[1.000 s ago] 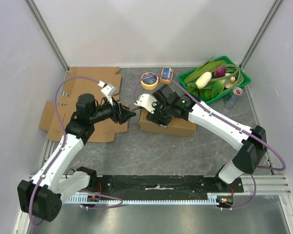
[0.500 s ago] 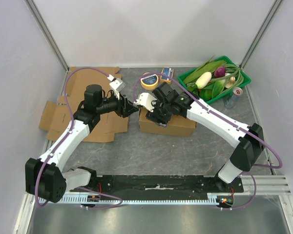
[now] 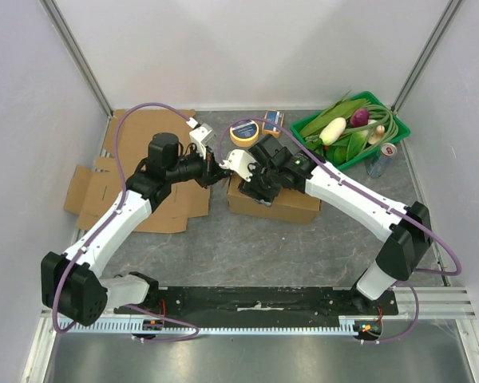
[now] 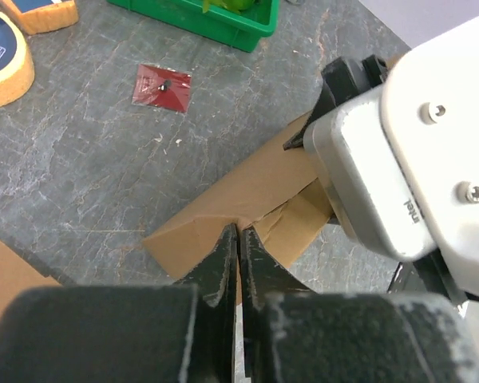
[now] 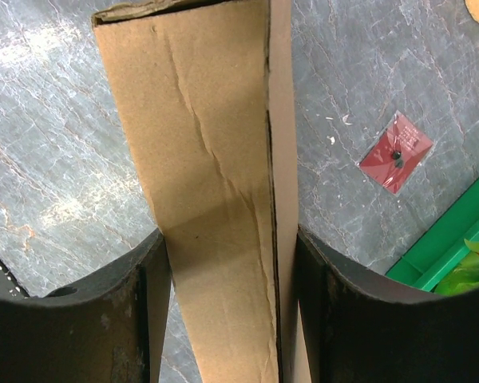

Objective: Fold the paper box

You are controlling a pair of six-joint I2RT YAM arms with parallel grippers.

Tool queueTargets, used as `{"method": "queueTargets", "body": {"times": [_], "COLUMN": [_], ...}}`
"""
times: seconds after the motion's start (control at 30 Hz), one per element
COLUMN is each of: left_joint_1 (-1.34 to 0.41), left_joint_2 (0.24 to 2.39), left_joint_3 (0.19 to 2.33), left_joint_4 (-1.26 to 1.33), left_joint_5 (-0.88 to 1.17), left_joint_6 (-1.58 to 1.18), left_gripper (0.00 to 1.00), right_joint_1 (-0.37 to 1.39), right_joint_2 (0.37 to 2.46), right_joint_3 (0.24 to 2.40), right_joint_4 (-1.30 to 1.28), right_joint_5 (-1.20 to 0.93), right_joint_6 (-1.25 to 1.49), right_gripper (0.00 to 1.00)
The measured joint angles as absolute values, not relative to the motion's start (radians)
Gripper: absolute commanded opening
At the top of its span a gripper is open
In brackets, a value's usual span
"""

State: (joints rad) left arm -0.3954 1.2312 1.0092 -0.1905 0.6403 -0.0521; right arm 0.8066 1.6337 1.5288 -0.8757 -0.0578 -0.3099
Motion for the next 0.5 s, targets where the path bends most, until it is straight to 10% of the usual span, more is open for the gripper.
{"method": "queueTargets", "body": {"times": [0.17,0.27,0.5], "left_joint_1": [-0.411,-0.416,-0.428], "left_joint_2": [1.232,1.232,1.231], "left_joint_3": [1.018,1.022,1.022], "left_joint_4": [-0.201,-0.211,-0.237], "left_joint_5": [0.574,0.551,0.518], "left_joint_6": [-0.13,-0.159,-0.168], "left_gripper": [0.06,0.37,0.39], "right_joint_1": [0.809,0.809,0.807], "right_joint_2": [1.633,1.633,1.632], "right_joint_3": [1.52,1.518,1.512], "right_joint_4": [-0.86,-0.857,-0.842], "right_joint_5": [-0.045,-0.044,-0.044], "right_joint_6": [-0.302,-0.302,-0.299], "right_gripper": [0.5,0.5,0.5]}}
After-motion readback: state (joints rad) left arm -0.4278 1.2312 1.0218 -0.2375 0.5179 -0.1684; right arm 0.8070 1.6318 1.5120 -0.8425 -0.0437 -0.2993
